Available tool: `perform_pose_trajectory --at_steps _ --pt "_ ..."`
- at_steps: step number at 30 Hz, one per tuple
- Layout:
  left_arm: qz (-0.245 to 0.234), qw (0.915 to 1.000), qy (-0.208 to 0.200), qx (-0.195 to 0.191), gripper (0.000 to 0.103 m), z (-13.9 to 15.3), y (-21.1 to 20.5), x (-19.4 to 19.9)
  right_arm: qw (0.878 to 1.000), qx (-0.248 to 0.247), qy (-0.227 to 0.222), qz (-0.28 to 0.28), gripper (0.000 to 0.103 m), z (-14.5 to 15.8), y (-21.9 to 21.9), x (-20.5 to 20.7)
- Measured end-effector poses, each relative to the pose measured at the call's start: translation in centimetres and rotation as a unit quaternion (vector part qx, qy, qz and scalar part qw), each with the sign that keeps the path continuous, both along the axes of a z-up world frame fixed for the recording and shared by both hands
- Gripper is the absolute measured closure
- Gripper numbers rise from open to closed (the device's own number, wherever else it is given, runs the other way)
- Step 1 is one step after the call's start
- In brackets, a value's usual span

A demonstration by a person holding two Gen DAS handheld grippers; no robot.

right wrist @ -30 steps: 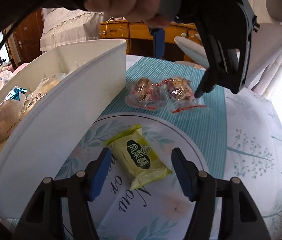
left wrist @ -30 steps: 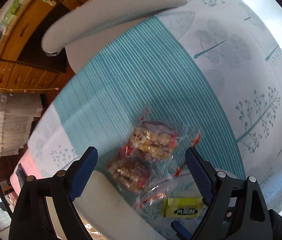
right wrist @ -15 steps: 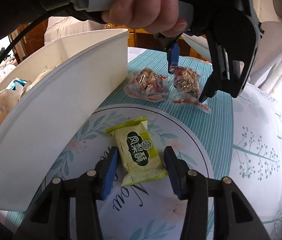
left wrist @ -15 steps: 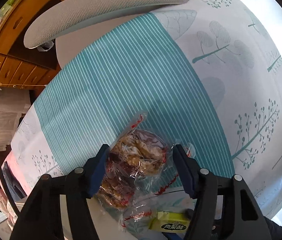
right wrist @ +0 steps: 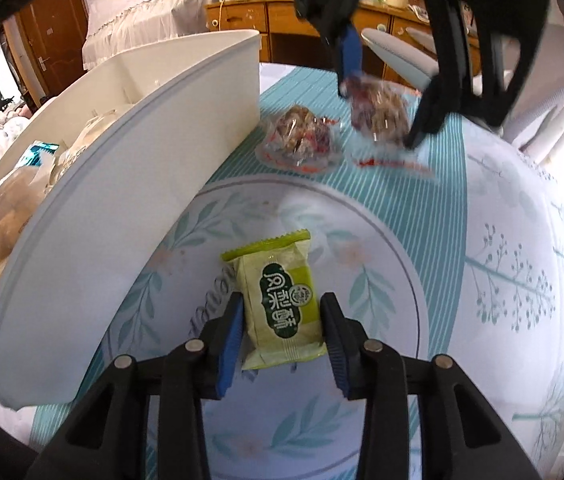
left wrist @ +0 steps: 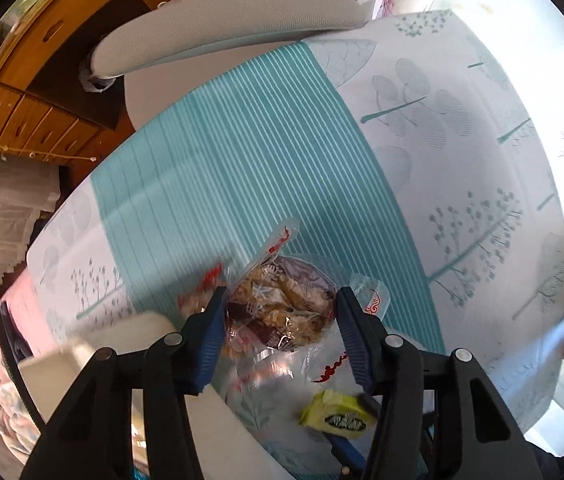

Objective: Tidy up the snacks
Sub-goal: 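Grasp the yellow-green pastry with the right tool while the left tool grasps a nut pack, then carry the pastry and nut pack over the tray and open both tools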

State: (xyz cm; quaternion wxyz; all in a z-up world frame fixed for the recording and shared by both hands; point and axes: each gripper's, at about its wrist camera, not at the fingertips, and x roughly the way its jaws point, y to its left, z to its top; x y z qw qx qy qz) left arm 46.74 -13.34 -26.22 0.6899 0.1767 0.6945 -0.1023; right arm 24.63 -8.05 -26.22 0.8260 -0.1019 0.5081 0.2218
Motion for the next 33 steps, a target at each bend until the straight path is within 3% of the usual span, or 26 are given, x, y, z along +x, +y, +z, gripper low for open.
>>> perform_pose_trajectory --at_steps 10,13,20,25,33 --pt "0.038 0.9987 -0.018 -0.03 0.051 7.3 3.8 -5.0 0.992 0.012 0.097 -0.077 0.065 0.6 -2.6 -2.5" --pt "0.056 0.9975 -0.023 -0.037 0.051 9.2 5.9 -6.5 0.983 0.035 0.137 -0.119 0.065 1.0 -4.3 -2.8" --pt "0.087 0.9946 -0.026 -0.051 0.05 11.7 11.0 -10.6 0.947 0.095 0.209 -0.226 0.065 1.2 -7.6 -4.1" --pt "0.1 0.9931 -0.02 -0.058 0.05 12.1 14.6 -13.3 0.931 0.119 0.217 -0.27 0.065 2.6 -8.1 -5.0" --pt "0.107 0.9907 -0.013 -0.082 0.05 12.5 20.3 -18.0 0.93 0.12 0.179 -0.298 0.065 6.8 -5.3 -7.1"
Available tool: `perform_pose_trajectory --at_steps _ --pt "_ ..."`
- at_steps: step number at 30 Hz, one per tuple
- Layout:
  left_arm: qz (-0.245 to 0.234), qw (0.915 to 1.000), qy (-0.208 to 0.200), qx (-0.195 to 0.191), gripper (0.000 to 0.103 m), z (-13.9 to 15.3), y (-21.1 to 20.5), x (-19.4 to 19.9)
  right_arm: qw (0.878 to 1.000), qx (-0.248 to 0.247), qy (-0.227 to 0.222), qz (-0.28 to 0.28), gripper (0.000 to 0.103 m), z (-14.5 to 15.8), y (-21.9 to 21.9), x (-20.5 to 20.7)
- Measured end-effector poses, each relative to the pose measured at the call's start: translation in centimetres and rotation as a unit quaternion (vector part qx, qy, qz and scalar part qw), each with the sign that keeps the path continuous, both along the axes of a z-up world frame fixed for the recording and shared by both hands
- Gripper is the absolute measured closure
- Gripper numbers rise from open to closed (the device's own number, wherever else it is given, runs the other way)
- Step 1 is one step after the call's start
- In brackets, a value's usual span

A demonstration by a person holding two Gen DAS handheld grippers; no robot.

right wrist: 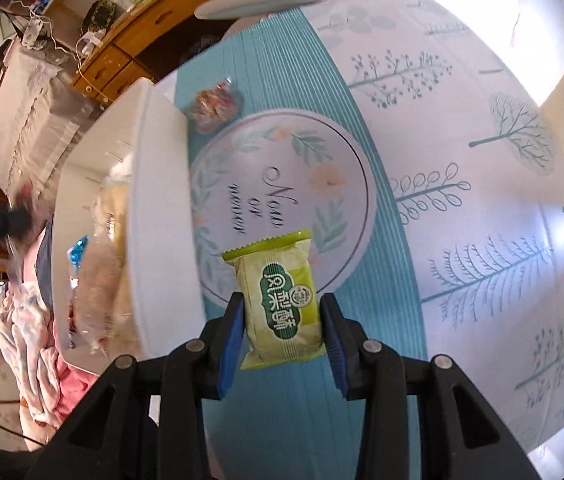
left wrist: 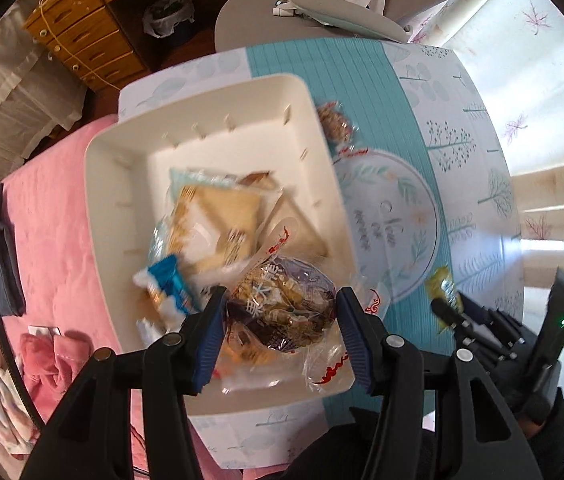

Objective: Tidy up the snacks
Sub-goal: 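Carry the pastry and nut pack over the tray and open both tools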

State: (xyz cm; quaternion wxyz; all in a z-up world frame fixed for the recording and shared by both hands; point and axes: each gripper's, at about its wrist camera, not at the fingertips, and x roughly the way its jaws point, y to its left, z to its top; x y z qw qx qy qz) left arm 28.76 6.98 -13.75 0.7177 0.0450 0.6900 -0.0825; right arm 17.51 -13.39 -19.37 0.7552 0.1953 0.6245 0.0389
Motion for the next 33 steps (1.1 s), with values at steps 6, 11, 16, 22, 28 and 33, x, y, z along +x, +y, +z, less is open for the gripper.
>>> perform_pose_trajectory --at_steps 6,11,16,22,28,33 --pt "0.005 0.9996 0.004 -0.028 0.05 -0.3 4.1 -3.1 0.999 -0.003 -0.022 -0.024 0.065 2.8 2.4 -1.3" --pt "0.0 0.9994 -0.004 -0.036 0.049 -0.7 6.6 -5.1 0.998 0.001 -0.041 -0.039 0.065 4.8 4.7 -2.6" --pt "0.012 0.9988 -0.006 -0.047 0.049 -1.3 8.8 -6.2 0.998 0.007 -0.049 -0.043 0.065 5.7 7.3 -3.6" --pt "0.038 0.9933 -0.044 -0.1 0.049 -0.8 11.5 -7.1 0.996 0.011 -0.078 -0.033 0.065 7.4 10.3 -5.2" --pt "0.077 0.9839 -0.076 -0.142 0.049 -0.2 13.9 -8.1 0.993 0.016 -0.115 -0.015 0.065 8.8 12.7 -6.6" --pt "0.095 0.9755 -0.106 -0.168 0.036 0.9 15.1 -9.5 0.991 0.018 -0.131 -0.001 0.063 9.5 13.9 -6.6"
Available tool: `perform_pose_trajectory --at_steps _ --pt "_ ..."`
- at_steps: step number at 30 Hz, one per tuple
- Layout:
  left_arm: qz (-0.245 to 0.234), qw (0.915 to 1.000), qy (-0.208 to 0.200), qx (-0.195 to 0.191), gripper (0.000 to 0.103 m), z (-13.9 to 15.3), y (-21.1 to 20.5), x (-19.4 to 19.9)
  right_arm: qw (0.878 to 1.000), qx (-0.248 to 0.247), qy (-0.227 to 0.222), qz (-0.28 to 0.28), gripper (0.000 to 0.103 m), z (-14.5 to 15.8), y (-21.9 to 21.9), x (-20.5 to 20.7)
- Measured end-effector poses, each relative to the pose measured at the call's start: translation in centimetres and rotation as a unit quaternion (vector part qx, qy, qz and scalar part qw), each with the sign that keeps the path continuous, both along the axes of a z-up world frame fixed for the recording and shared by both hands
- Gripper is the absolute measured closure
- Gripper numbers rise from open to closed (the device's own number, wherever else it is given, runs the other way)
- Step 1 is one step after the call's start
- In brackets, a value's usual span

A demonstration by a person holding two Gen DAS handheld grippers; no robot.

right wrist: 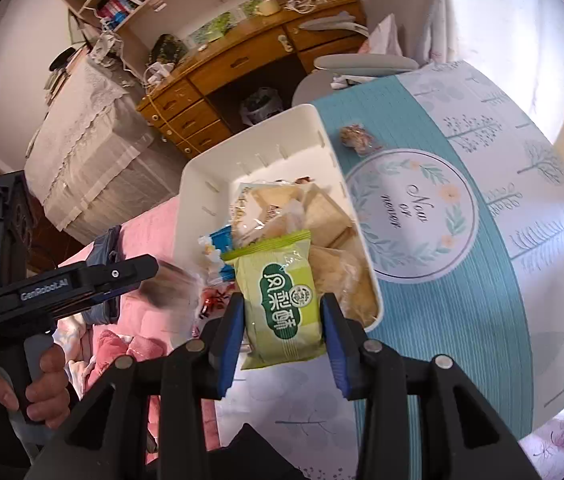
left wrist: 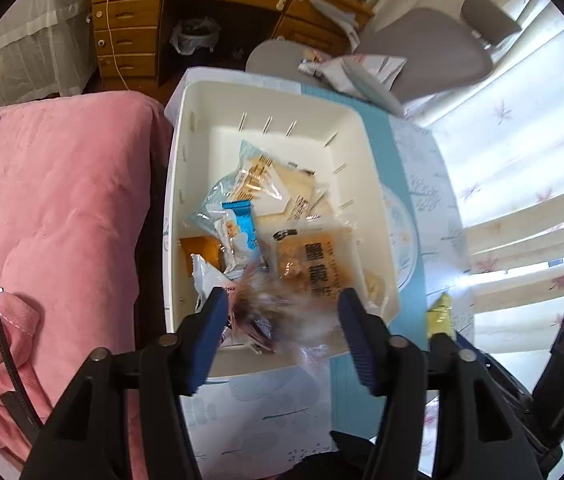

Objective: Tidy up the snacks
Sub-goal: 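Carry the pastry and nut pack over the tray and open both tools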

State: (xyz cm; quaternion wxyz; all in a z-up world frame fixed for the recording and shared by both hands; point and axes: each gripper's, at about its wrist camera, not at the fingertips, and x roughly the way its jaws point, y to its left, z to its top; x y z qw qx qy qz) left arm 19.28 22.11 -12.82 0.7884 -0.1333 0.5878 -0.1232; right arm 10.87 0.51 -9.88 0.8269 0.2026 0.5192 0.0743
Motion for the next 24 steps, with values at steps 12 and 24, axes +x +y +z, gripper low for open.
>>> perform_pose_trajectory --at_steps 12,24 --pt "0.037 0.9982 0.012 0.046 0.013 0.0 -2.2 -0.7 1.0 0.005 -0.007 0.029 0.047 0.0 -2.1 1.6" --pt "0.118 0.9914 -0.005 0.056 0.013 0.6 -8.2 -2.1 0.997 -0.016 -0.001 0.081 0.047 -0.7 -8.7 4.3"
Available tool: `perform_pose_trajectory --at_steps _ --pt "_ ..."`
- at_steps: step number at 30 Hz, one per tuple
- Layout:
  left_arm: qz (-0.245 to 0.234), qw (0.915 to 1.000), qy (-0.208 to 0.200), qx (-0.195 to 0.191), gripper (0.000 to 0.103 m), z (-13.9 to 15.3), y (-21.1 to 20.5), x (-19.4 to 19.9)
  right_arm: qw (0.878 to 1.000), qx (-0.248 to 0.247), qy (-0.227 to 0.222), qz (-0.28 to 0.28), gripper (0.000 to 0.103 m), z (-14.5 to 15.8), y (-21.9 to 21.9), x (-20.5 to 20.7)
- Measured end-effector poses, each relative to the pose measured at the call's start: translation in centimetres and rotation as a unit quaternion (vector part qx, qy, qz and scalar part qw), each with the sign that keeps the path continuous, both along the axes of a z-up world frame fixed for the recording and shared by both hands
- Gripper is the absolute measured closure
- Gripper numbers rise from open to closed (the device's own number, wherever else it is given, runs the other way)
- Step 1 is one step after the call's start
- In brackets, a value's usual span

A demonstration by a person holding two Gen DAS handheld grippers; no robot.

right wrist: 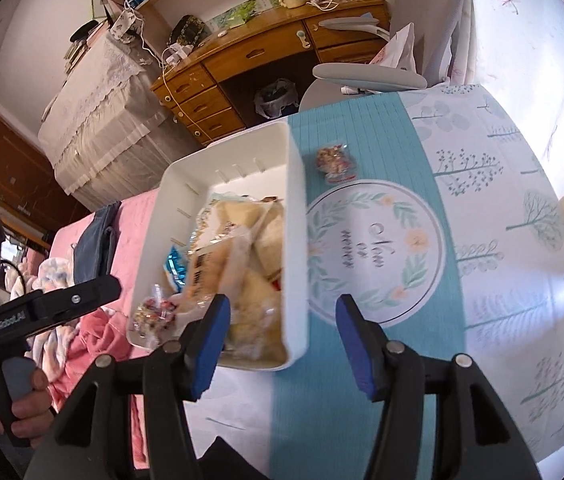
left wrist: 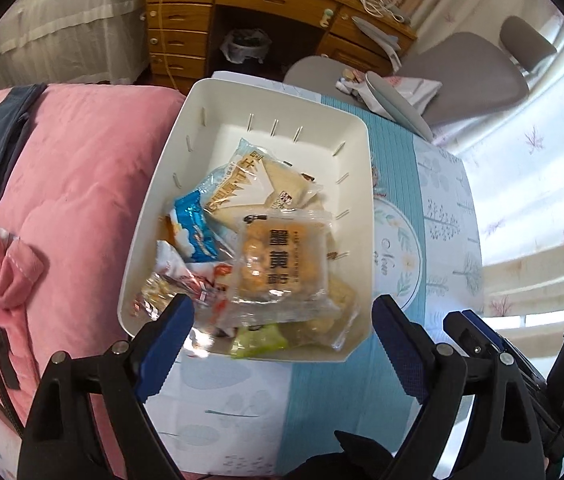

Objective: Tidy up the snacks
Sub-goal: 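Carry the pastry and nut pack over the tray and open both tools, then reach and grasp the last clear nut pack with the right tool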

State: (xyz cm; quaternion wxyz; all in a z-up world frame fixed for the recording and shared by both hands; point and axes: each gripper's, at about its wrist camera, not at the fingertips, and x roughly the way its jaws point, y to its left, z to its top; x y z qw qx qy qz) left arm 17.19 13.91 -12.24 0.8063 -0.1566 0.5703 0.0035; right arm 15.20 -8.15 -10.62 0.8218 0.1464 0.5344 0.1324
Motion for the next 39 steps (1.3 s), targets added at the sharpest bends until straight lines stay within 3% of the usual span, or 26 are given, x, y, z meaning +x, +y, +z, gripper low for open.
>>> perform_pose_trajectory --at_steps 8,18,23,28,39 --pt "0.052 0.9986 0.003 0.008 0.013 -1.3 -4.2 -1.6 0.999 -0.024 -0.015 0.039 0.047 -1.6 -4.1 4.2" --pt "0.028 0.9986 0.007 0.045 0.013 -2.2 -8.4 -1.5 0.997 -0.027 -0.042 0.066 0.047 -4.5 -5.7 12.4" --pt "0.037 0.997 0.012 0.067 0.013 -2.8 -8.6 -0.5 0.994 -0.03 -0.064 0.081 0.047 -6.9 -4.6 16.4" --pt "0.065 0.9939 0.024 0.086 0.013 -3.5 -7.9 0.0 0.993 -0.026 -0.046 0.109 0.047 -11.0 -2.9 19.9" --pt "0.145 0.9787 0.069 0.128 0.013 -4.3 -4.9 -0.3 0.989 -0.022 -0.035 0.14 0.043 -15.5 -0.4 21.8"
